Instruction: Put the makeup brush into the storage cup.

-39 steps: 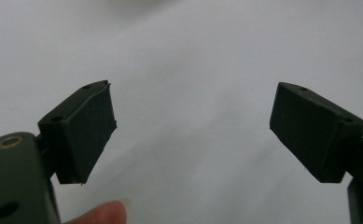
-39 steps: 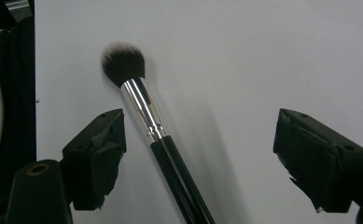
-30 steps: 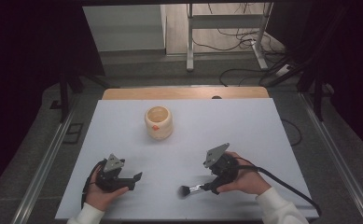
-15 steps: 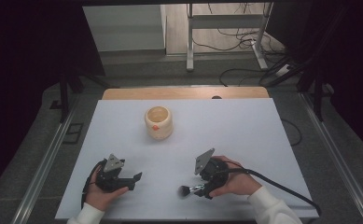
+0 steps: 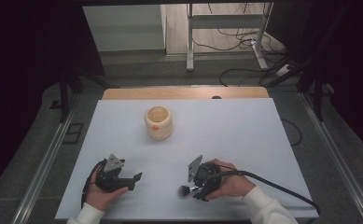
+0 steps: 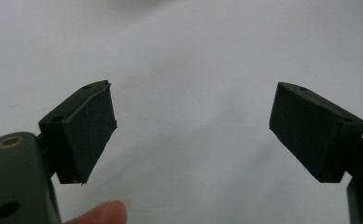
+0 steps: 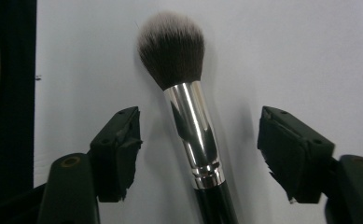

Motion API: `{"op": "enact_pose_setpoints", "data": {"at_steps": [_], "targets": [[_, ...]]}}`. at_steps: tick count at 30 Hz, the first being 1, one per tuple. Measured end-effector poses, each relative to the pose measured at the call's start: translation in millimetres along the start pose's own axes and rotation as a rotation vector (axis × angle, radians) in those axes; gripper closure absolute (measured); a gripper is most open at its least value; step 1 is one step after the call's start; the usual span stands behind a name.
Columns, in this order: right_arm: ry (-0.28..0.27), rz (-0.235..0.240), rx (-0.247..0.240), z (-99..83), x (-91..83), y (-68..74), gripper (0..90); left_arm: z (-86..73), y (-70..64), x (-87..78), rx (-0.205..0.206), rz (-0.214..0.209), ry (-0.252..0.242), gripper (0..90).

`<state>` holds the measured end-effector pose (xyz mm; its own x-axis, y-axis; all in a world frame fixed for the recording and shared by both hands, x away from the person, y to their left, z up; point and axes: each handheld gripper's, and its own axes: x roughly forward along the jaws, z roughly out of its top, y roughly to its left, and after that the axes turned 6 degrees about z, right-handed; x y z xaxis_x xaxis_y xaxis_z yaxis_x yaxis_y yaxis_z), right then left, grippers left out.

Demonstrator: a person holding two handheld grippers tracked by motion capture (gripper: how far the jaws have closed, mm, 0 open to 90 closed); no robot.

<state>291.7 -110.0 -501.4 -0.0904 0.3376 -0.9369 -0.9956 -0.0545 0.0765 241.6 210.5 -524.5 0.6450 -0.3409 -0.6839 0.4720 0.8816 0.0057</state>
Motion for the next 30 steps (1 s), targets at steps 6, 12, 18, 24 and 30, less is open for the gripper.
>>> {"op": "enact_pose_setpoints", "data": {"at_steps": [6,12,18,24,30], "targets": [[0.009,0.036,-0.019,1.8,3.0,-0.8,49.3,-0.4,1.0,-0.7,-0.001,0.001,-0.003,15.1],[0.016,0.05,-0.025,2.4,1.9,-3.6,63.8,-0.4,1.0,-0.7,0.001,0.002,-0.002,15.1],[0.044,0.045,-0.049,5.9,1.7,-3.6,71.5,-0.3,0.8,-1.0,0.0,0.003,-0.003,15.1],[0.045,0.046,-0.042,6.4,1.5,-3.6,71.9,-0.4,1.3,-1.3,-0.001,0.004,-0.002,15.1],[0.052,0.041,-0.031,5.5,-0.4,-3.7,72.0,-0.6,1.8,-1.8,-0.003,0.006,-0.005,15.1]]}}
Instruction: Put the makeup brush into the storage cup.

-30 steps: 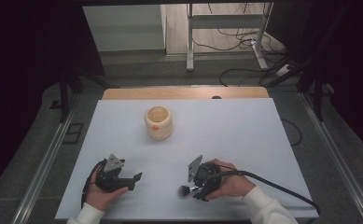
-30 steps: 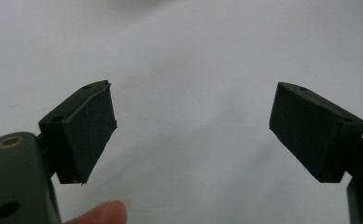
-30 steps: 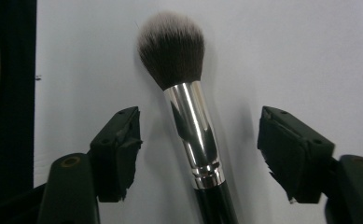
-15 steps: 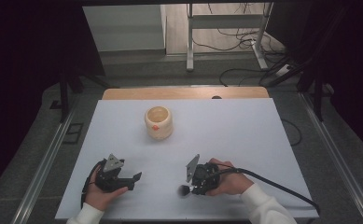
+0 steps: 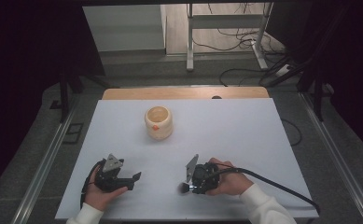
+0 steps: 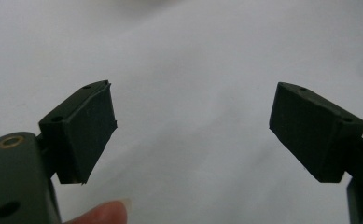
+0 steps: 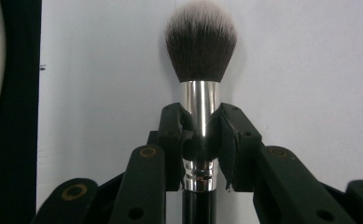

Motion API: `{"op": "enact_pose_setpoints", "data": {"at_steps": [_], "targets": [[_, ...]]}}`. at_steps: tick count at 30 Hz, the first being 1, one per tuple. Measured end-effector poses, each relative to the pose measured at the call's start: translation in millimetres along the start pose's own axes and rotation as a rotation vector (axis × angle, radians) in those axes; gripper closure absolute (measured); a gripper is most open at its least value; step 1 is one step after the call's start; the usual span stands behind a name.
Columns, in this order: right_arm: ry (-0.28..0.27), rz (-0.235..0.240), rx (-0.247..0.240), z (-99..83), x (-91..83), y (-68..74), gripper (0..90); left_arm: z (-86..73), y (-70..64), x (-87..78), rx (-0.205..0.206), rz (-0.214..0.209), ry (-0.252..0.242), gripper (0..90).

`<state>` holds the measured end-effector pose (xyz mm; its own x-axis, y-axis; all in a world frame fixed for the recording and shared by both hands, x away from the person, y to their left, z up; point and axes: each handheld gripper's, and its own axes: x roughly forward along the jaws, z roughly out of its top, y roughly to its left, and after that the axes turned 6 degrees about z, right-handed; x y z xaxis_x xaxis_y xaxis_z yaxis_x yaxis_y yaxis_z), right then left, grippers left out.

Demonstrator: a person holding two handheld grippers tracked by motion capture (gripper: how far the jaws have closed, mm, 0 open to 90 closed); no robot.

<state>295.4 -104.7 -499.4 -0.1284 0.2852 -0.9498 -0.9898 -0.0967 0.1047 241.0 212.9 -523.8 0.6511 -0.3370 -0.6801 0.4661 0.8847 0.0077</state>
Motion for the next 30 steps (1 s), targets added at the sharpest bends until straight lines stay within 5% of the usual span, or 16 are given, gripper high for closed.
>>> {"op": "enact_pose_setpoints", "data": {"at_steps": [5,13,23,30], "targets": [[-0.018,-0.039,-0.018,0.2,-6.8,2.3,72.1,0.1,-0.2,0.1,0.0,0.0,0.0,15.1],[-0.097,-0.092,0.022,-3.8,-26.8,-1.0,72.1,0.1,-0.3,0.3,-0.004,0.0,-0.002,15.1],[-0.237,-0.176,0.109,-11.4,-50.8,-6.2,72.0,0.2,-0.6,0.2,-0.005,0.001,-0.003,15.2],[-0.292,-0.187,0.189,-15.7,-57.8,-10.0,72.0,0.4,-0.8,0.2,-0.004,0.002,-0.002,15.3]]}}
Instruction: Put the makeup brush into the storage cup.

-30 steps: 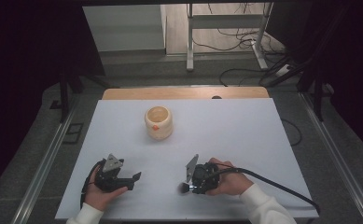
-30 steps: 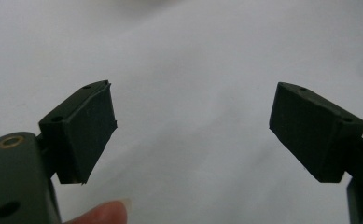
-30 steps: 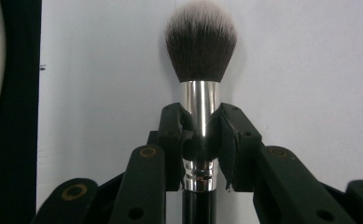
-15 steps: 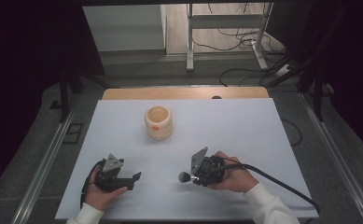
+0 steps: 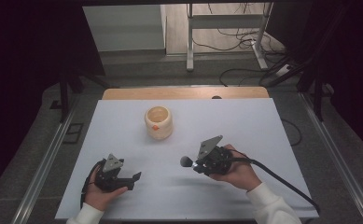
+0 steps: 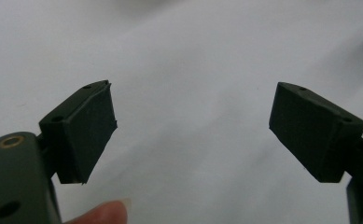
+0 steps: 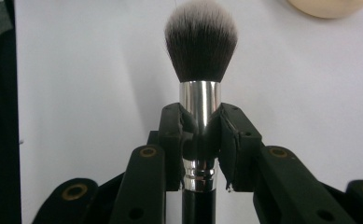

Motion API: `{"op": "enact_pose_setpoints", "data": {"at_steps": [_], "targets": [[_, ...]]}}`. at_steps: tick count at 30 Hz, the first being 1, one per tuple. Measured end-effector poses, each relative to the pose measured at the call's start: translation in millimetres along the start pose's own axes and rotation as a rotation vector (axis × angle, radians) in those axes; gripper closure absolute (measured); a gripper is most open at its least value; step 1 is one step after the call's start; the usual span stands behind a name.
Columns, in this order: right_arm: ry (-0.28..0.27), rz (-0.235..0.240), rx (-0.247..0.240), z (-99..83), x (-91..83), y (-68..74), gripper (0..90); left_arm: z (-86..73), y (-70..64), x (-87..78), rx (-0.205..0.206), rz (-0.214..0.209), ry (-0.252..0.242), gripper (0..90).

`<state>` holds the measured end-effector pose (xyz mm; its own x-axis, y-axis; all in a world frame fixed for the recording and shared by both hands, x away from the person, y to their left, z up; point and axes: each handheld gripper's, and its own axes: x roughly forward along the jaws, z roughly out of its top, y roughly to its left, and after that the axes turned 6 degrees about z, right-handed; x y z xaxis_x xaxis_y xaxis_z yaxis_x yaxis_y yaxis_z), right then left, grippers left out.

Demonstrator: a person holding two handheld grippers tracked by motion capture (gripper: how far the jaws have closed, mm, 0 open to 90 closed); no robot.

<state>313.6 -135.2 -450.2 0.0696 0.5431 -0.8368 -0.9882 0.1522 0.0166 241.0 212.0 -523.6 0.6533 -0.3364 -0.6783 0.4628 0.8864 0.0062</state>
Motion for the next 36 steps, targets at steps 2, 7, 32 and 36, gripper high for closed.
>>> {"op": "enact_pose_setpoints", "data": {"at_steps": [2,7,32,36], "targets": [[-0.006,-0.002,0.015,-0.8,-0.3,-1.1,72.0,0.0,0.0,-0.1,0.0,0.001,-0.001,15.3],[-0.029,0.002,0.046,-0.7,-1.5,-1.9,72.0,0.2,0.6,-0.8,0.002,0.004,-0.006,15.4],[-0.164,-0.029,0.154,-0.6,-11.0,-6.2,72.0,0.9,0.2,-0.6,0.007,0.001,-0.009,16.0],[-0.184,-0.04,0.173,-1.4,-12.6,-7.6,71.9,1.0,0.1,-0.6,0.008,-0.001,-0.008,16.1]]}}
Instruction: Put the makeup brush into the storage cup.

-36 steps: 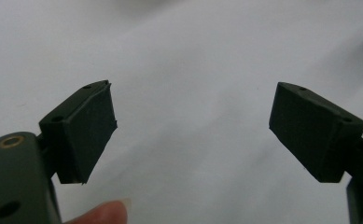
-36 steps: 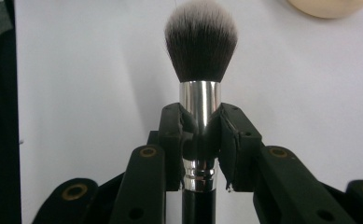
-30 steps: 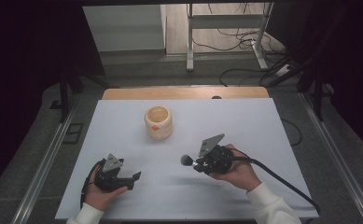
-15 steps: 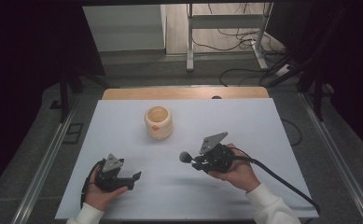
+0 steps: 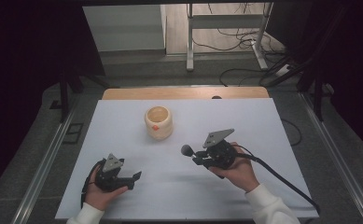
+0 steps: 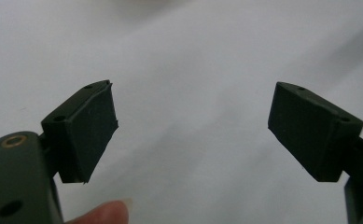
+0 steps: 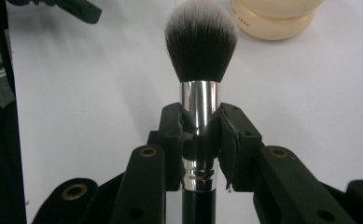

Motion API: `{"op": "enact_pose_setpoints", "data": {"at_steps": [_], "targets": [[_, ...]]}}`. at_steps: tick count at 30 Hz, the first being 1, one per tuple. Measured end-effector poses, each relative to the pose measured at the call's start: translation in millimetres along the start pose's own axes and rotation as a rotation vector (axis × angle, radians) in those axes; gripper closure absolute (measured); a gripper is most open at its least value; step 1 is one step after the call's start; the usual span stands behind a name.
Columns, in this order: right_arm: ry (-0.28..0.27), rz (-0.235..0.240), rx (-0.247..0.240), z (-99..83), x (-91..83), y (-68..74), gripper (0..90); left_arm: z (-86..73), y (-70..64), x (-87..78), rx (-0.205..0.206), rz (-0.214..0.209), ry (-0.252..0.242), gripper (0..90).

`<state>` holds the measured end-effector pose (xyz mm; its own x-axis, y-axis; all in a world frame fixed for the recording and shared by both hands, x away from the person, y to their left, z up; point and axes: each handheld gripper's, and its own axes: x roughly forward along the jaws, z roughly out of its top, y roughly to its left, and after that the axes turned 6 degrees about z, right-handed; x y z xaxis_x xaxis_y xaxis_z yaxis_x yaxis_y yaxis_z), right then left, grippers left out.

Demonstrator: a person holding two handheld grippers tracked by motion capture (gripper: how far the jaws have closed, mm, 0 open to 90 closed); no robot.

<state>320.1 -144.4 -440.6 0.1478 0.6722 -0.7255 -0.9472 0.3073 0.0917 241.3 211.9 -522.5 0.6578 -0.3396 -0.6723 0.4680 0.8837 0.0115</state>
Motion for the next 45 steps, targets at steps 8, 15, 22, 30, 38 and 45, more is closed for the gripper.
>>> {"op": "enact_pose_setpoints", "data": {"at_steps": [8,15,22,30,38,45], "targets": [[-0.054,-0.021,0.022,0.1,-6.3,-2.1,71.9,0.5,-0.9,0.5,0.002,-0.002,0.0,16.2],[-0.083,-0.027,0.032,0.3,-10.3,-3.3,71.9,0.9,-1.3,0.5,0.002,-0.003,-0.002,16.2],[-0.119,-0.048,0.043,0.5,-14.9,-4.3,72.0,2.1,-3.4,0.4,0.003,-0.011,-0.009,16.3],[-0.171,-0.077,0.047,1.0,-20.0,-4.1,71.9,4.9,-6.7,-0.4,-0.009,-0.03,-0.033,16.5],[-0.205,-0.086,0.054,1.3,-22.3,-3.4,72.0,15.5,-19.7,-0.3,0.0,-0.068,-0.094,17.3],[-0.209,-0.079,0.053,1.5,-20.9,-2.7,72.0,24.0,-31.6,1.8,0.022,-0.104,-0.145,18.4]]}}
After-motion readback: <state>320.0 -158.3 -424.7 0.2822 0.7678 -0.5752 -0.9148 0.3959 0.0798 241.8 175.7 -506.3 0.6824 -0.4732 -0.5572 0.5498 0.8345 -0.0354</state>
